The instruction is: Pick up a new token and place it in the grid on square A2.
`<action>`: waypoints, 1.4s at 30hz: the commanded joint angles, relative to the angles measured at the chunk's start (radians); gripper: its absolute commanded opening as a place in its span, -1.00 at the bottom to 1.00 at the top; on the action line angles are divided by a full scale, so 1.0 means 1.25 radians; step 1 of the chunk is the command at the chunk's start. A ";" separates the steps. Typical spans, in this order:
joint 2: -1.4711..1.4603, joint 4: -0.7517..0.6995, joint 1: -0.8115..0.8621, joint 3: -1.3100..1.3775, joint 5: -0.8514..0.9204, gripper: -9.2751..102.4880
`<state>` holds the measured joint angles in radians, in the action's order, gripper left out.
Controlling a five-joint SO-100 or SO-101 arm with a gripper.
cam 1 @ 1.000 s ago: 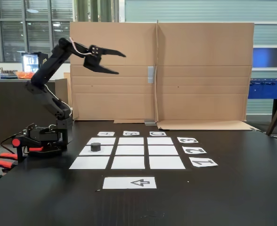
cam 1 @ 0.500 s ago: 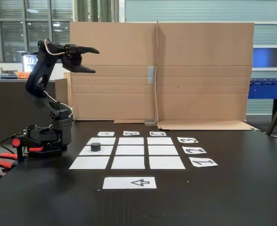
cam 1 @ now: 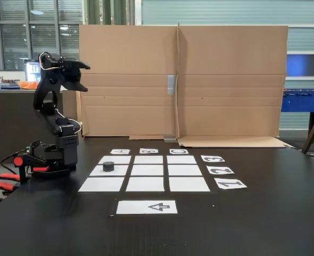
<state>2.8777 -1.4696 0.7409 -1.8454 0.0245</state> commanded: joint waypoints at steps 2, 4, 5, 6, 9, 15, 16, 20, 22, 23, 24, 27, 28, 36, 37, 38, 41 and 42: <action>0.017 -0.005 0.032 -0.010 0.007 -0.35; 0.013 -0.006 0.034 -0.010 0.007 -0.35; 0.011 -0.007 0.034 -0.011 0.007 -0.34; 0.011 -0.007 0.034 -0.012 0.007 -0.34; 0.007 -0.010 0.034 -0.015 0.010 -0.34; 0.002 -0.013 0.031 -0.038 0.011 -0.34; 0.002 -0.013 0.031 -0.043 0.011 -0.34; 0.001 -0.016 0.033 -0.050 0.011 -0.34; 0.001 -0.016 0.032 -0.050 0.011 -0.34; 0.000 -0.016 0.032 -0.050 0.011 -0.34; -0.002 -0.017 0.031 -0.050 0.011 -0.34; -0.010 -0.018 0.029 -0.050 0.012 -0.34; -0.011 -0.018 0.029 -0.050 0.012 -0.33; -0.012 -0.021 0.028 -0.049 0.012 -0.33; -0.012 -0.021 0.028 -0.049 0.013 -0.33; -0.012 -0.021 0.028 -0.049 0.013 -0.33; -0.012 -0.022 0.027 -0.049 0.013 -0.33; -0.012 -0.022 0.027 -0.049 0.013 -0.33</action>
<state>2.8777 -1.4941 0.7747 -1.9083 0.0322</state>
